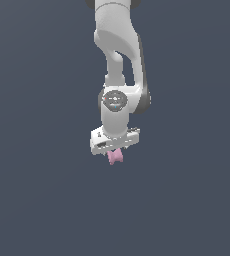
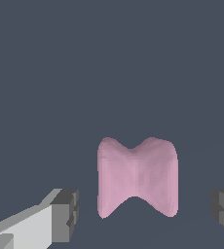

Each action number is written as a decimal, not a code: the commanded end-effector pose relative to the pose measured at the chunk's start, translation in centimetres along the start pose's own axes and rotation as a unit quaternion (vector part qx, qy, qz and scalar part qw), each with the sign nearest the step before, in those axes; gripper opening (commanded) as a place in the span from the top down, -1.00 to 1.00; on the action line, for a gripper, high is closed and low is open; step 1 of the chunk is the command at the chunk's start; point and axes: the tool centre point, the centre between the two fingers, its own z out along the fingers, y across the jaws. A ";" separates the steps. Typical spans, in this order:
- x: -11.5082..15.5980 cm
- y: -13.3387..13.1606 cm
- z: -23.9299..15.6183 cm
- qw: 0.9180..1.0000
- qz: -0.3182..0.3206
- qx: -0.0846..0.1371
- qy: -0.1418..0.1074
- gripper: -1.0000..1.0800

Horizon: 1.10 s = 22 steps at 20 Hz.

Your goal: Pick up the object and move it to a goal position.

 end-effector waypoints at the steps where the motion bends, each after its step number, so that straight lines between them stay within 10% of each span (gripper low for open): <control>1: 0.0 0.0 0.3 1.000 0.000 0.000 0.000 -0.92; 15: 0.0 0.0 5.1 1.000 -0.002 0.000 0.000 -0.92; 16: 0.0 0.0 5.1 1.000 -0.002 0.000 0.000 1.00; 22: 0.0 0.0 5.1 1.000 -0.002 0.000 0.000 1.00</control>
